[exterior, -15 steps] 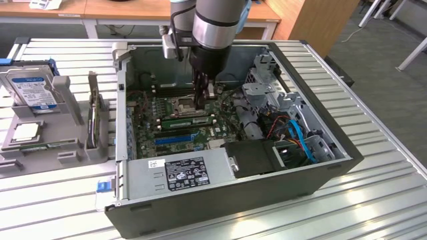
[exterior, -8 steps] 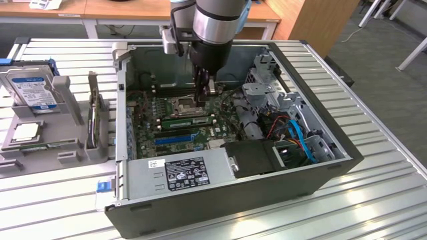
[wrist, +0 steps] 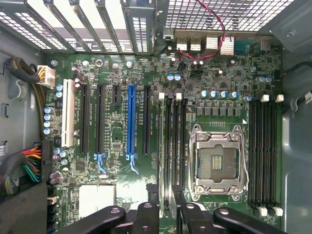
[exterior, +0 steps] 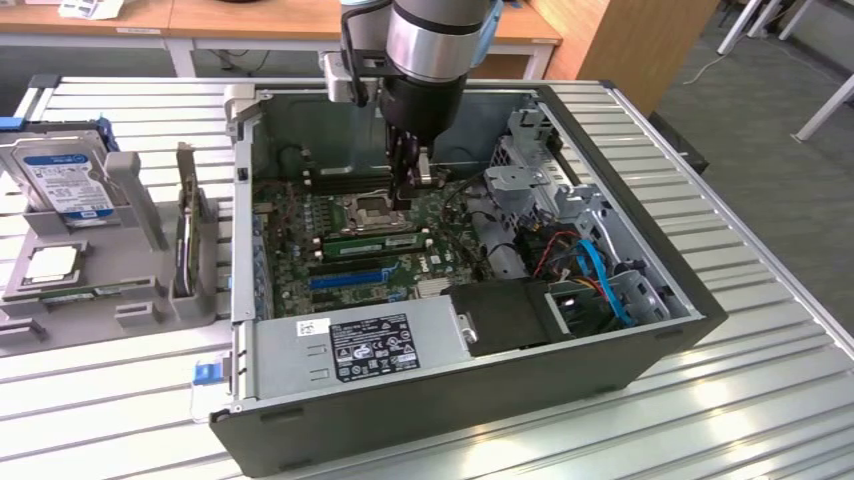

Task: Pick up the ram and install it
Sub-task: 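Press down the ram until it locks into place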

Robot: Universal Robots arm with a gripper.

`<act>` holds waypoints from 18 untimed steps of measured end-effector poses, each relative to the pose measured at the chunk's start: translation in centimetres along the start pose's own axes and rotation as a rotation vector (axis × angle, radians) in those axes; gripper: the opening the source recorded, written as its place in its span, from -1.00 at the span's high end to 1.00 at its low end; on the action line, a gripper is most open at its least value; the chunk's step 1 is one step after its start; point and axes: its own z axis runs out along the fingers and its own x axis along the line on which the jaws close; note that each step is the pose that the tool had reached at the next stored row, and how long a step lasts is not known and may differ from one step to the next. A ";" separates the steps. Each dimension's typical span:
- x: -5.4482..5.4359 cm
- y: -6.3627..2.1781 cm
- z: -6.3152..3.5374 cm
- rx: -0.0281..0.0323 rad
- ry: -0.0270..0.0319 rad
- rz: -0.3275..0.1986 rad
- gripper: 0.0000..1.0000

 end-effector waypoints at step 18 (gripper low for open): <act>0.0 0.00 0.00 0.0000 0.0000 0.000 0.80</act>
